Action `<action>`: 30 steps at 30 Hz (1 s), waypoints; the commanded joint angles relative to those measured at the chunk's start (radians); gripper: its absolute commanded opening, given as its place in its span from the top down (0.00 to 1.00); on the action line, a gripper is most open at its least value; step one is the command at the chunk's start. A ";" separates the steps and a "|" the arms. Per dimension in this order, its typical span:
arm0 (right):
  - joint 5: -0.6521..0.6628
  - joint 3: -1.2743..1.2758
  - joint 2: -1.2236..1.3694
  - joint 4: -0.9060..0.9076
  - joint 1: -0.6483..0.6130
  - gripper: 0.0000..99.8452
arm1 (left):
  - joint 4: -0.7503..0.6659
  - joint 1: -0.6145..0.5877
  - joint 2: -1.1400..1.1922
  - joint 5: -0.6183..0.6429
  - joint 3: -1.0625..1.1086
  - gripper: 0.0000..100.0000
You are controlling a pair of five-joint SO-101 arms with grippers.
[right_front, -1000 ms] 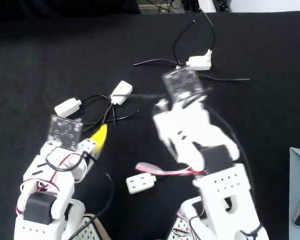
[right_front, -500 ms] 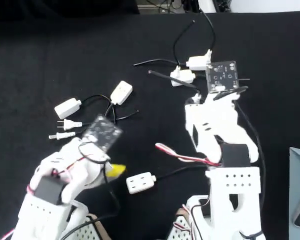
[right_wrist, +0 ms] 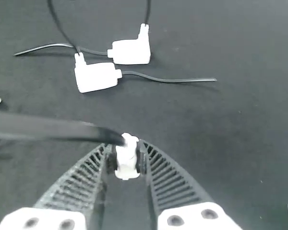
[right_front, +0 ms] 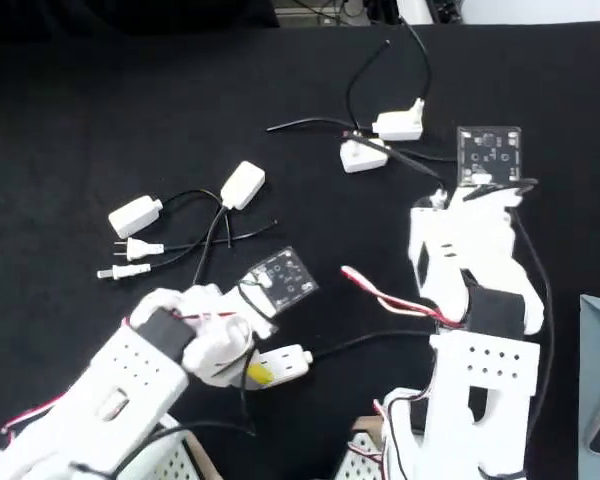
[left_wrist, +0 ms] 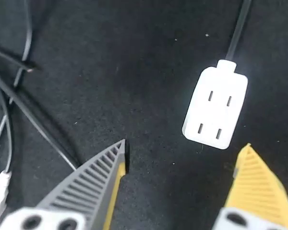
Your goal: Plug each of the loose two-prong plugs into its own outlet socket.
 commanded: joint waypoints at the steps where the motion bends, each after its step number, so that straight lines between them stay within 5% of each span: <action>1: 0.008 -0.010 -0.004 0.005 0.041 0.99 | -0.089 0.013 0.097 0.012 -0.050 0.65; 13: 0.008 0.001 -0.004 0.002 0.040 0.99 | -0.285 0.102 0.350 0.080 -0.047 0.66; 20: 0.008 0.001 -0.004 0.003 0.038 0.99 | -0.448 0.110 0.420 0.078 -0.039 0.86; 30: 0.008 0.001 -0.004 0.003 0.037 0.99 | -0.562 -0.074 0.470 0.075 -0.101 0.95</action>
